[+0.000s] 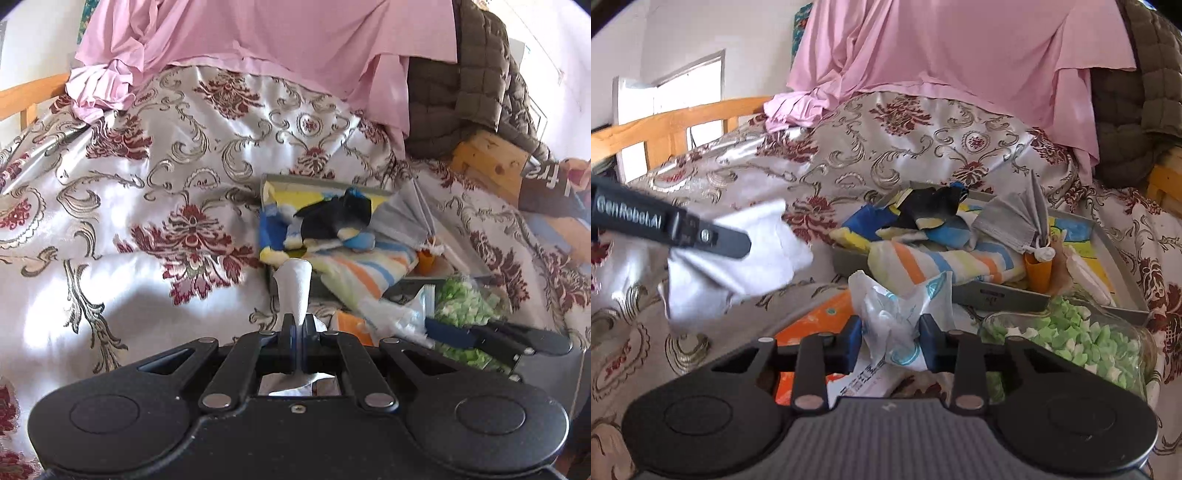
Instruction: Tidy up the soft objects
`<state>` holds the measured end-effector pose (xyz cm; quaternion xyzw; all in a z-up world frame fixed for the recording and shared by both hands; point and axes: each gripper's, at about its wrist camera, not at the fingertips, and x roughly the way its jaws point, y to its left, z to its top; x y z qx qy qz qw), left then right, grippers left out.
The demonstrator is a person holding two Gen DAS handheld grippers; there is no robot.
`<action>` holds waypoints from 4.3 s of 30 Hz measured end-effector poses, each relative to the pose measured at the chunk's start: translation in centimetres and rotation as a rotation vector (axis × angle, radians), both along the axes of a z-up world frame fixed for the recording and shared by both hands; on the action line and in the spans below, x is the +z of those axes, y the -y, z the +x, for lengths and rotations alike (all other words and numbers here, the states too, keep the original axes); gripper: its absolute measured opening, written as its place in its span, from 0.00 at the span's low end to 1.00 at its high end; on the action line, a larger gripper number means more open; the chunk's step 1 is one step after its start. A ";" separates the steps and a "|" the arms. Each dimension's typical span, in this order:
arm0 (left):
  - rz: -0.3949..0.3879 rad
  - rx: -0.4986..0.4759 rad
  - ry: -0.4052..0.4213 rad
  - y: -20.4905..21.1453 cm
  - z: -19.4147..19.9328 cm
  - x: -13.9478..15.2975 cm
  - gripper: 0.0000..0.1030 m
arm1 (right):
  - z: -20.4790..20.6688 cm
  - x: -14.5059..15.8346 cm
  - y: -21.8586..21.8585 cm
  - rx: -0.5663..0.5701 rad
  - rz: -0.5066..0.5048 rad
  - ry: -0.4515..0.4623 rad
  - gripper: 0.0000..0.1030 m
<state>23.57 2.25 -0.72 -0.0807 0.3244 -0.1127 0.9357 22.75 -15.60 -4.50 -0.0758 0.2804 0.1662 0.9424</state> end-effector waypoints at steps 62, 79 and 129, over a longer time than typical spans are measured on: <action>0.151 -0.064 0.024 18.2 20.7 1.5 0.16 | 15.5 3.1 18.4 -0.373 0.408 -0.060 0.44; 0.185 -0.030 0.092 17.8 17.5 5.7 0.53 | 13.1 5.5 20.2 -0.393 0.458 -0.016 0.61; 0.217 0.144 0.285 12.4 0.6 10.9 0.99 | -3.4 10.4 17.9 -0.416 0.451 0.194 1.00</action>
